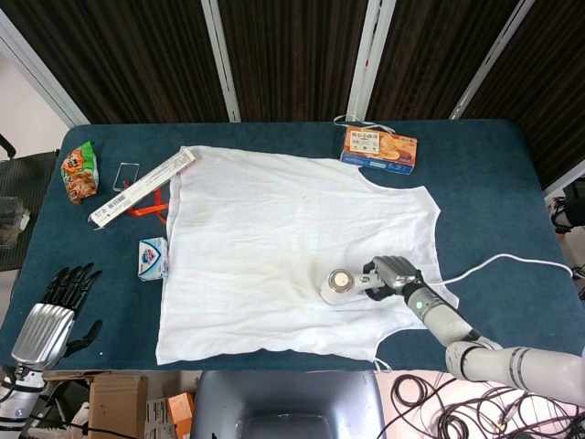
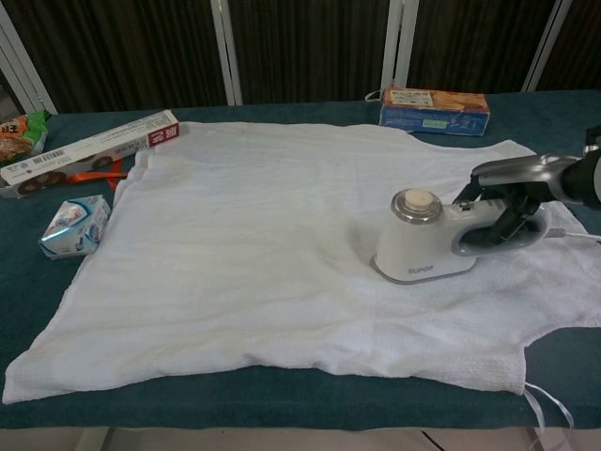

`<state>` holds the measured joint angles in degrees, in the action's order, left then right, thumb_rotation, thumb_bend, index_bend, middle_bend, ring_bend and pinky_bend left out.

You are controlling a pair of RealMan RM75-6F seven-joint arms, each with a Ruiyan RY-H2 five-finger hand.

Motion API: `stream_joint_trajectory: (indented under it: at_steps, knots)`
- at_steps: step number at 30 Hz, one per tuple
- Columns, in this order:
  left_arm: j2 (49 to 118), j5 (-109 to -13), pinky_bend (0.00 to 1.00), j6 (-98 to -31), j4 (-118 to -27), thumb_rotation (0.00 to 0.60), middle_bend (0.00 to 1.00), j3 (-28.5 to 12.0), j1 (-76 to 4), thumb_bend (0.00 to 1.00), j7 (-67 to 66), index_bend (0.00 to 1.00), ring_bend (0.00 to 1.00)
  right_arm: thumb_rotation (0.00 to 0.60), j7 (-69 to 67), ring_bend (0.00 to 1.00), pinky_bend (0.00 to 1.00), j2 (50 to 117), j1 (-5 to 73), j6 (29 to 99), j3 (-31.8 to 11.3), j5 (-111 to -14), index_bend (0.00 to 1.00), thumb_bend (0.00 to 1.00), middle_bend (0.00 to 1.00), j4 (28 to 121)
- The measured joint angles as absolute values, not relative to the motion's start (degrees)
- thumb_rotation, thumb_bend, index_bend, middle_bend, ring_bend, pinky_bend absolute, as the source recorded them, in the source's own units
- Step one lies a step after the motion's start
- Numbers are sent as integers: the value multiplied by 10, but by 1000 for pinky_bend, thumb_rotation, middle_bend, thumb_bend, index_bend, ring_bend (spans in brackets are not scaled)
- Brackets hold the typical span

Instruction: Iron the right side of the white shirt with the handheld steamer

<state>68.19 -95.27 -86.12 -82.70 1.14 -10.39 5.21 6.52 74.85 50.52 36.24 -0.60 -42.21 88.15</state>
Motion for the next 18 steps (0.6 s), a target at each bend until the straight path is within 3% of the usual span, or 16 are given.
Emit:
stream_joint_trajectory:
  at_steps: [7,18]
  knots:
    - [683,-950,9,-856,-827,600,13,11,-106,366,49,0,11,600,91,1000,1000,750,512,390,-11,-380,1000,920,1000,844]
    - [686,-949,9,-851,-828,600,13,12,-107,366,41,0,15,600,86,1000,1000,759,513,380,-32,-341,1000,920,1000,783]
